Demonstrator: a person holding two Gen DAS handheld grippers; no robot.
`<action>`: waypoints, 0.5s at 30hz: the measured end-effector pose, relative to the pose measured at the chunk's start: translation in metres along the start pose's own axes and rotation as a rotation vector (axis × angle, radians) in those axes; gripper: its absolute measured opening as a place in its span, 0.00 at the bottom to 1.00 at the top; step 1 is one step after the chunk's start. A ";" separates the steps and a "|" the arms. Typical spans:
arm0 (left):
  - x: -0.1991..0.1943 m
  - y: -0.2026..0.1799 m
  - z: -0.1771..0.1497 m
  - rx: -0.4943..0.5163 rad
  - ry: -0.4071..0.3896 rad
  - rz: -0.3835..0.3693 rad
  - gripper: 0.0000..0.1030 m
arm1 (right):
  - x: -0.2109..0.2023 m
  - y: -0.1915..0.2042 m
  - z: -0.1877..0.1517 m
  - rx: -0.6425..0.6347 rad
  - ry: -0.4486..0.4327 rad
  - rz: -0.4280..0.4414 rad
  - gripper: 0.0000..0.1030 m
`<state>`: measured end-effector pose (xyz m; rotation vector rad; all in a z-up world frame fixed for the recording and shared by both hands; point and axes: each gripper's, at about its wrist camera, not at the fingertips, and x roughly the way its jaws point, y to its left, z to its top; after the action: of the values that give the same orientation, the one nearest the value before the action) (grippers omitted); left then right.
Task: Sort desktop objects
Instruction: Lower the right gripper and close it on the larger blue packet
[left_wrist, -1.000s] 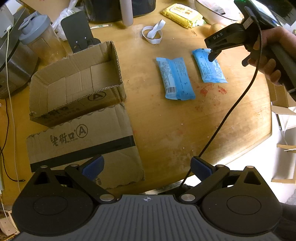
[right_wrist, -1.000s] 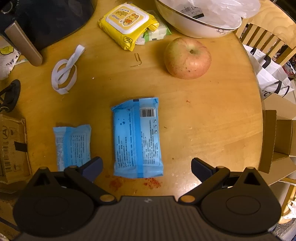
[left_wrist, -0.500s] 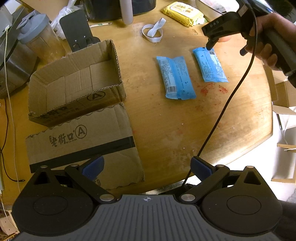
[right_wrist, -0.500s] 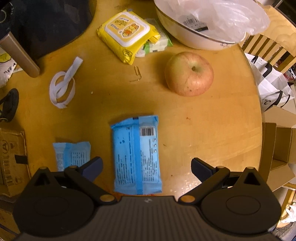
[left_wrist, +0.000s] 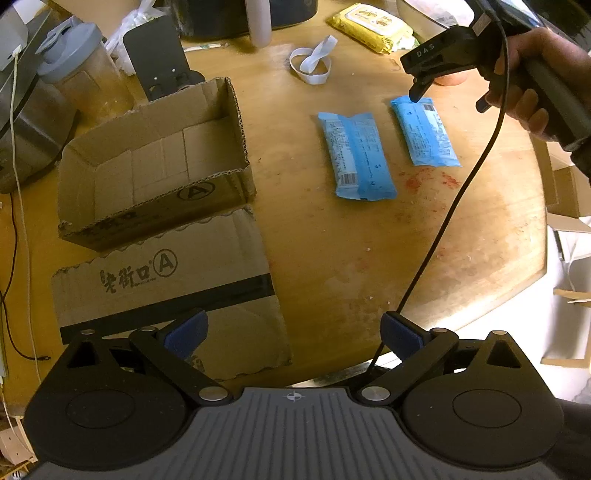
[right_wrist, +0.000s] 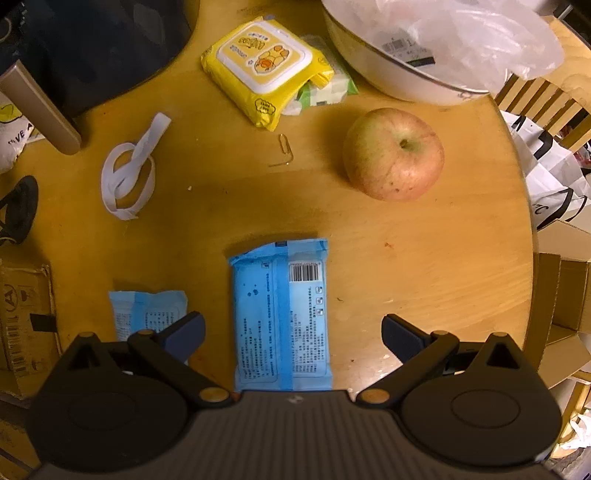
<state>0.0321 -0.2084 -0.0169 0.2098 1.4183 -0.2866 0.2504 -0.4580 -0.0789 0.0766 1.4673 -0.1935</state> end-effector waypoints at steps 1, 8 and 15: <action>0.000 0.000 0.000 -0.001 0.000 0.000 0.99 | 0.002 0.000 0.000 0.000 0.002 -0.001 1.00; 0.001 0.002 0.002 -0.006 0.002 0.003 0.99 | 0.022 -0.001 -0.002 0.005 0.015 0.000 1.00; 0.002 0.004 0.002 -0.010 0.007 0.008 0.99 | 0.040 0.000 -0.005 0.010 0.024 0.011 1.00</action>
<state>0.0351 -0.2052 -0.0184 0.2083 1.4254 -0.2728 0.2491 -0.4606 -0.1186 0.0949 1.4900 -0.1914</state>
